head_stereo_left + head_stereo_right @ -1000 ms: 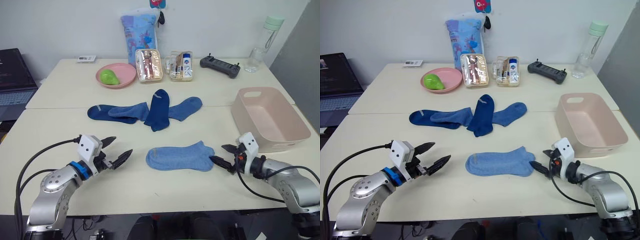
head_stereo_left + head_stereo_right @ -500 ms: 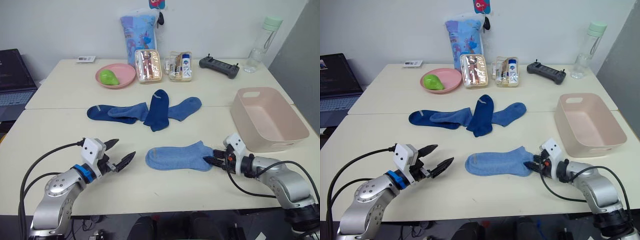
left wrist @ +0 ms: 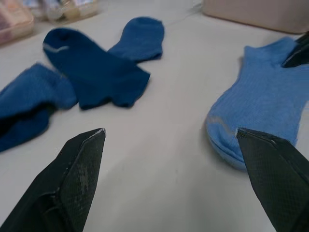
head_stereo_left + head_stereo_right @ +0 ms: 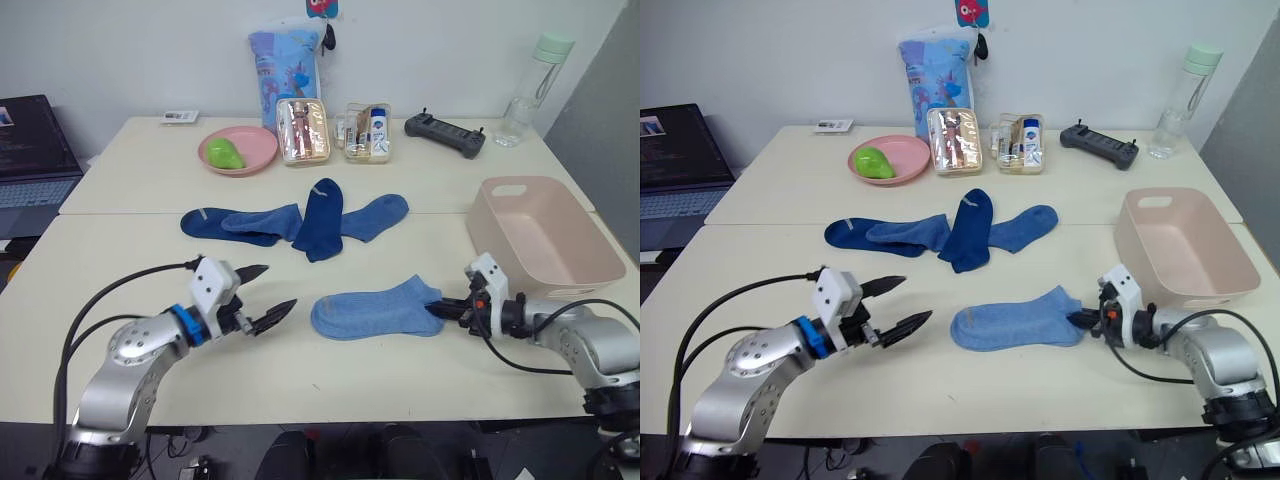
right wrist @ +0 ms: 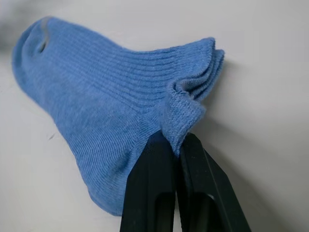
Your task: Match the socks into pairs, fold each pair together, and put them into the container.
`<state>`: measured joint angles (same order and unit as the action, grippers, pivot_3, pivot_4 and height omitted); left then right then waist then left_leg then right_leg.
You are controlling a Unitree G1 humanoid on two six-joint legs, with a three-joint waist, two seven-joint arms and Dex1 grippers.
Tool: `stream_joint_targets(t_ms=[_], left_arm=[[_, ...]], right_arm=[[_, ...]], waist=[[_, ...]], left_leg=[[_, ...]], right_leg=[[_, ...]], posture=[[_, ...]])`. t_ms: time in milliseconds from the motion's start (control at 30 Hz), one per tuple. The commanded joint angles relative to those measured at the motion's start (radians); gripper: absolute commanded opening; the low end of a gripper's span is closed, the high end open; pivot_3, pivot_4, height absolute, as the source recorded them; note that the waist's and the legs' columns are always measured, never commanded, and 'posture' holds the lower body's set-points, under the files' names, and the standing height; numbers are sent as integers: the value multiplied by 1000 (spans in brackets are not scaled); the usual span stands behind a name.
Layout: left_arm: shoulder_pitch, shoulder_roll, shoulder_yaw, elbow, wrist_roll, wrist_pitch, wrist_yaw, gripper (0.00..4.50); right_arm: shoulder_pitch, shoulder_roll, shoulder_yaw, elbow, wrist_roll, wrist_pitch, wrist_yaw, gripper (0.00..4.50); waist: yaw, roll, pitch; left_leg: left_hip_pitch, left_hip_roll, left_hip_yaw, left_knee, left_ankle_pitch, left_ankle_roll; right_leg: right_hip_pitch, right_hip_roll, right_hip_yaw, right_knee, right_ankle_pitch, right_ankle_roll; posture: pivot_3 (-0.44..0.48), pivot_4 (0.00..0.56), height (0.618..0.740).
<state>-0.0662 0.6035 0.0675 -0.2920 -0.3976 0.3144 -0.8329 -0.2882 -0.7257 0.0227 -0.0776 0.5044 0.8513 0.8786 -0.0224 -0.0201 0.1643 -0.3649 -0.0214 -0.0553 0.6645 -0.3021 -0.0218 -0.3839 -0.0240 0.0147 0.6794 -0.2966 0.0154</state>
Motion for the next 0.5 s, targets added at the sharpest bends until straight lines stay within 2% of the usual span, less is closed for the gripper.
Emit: stream_joint_targets(t_ms=[33, 133, 367, 500], left_arm=[[-59, -16, -58, -10, -6, 19, -20, 4500], [-132, -58, -105, 19, -22, 43, -28, 3912], [-244, -125, -236, 77, 28, 59, -51, 1619], [-313, -188, -345, 191, 115, 24, -51, 326]], right_arm=[[-42, -27, -1, 41, -14, -42, 57, 59], [-81, -29, 6, 90, -30, -58, 79, 0], [-93, -25, 19, 127, -57, -94, 111, 0], [-103, -24, 21, 140, -60, -102, 122, 0]], waist=[[-1, 0, 0], [-1, 0, 0], [-1, 0, 0], [0, 0, 0]], left_leg=[[0, 0, 0, 0, 0, 0], [-1, 0, 0, 0, 0, 0], [-2, 0, 0, 0, 0, 0], [-2, 0, 1, 1, 0, 0]], right_leg=[[0, 0, 0, 0, 0, 0], [-1, 0, 0, 0, 0, 0], [-1, 0, 0, 0, 0, 0], [-1, 0, 0, 0, 0, 0]], posture=[[0, 150, 740], [0, 150, 740], [0, 150, 740], [0, 150, 740]])
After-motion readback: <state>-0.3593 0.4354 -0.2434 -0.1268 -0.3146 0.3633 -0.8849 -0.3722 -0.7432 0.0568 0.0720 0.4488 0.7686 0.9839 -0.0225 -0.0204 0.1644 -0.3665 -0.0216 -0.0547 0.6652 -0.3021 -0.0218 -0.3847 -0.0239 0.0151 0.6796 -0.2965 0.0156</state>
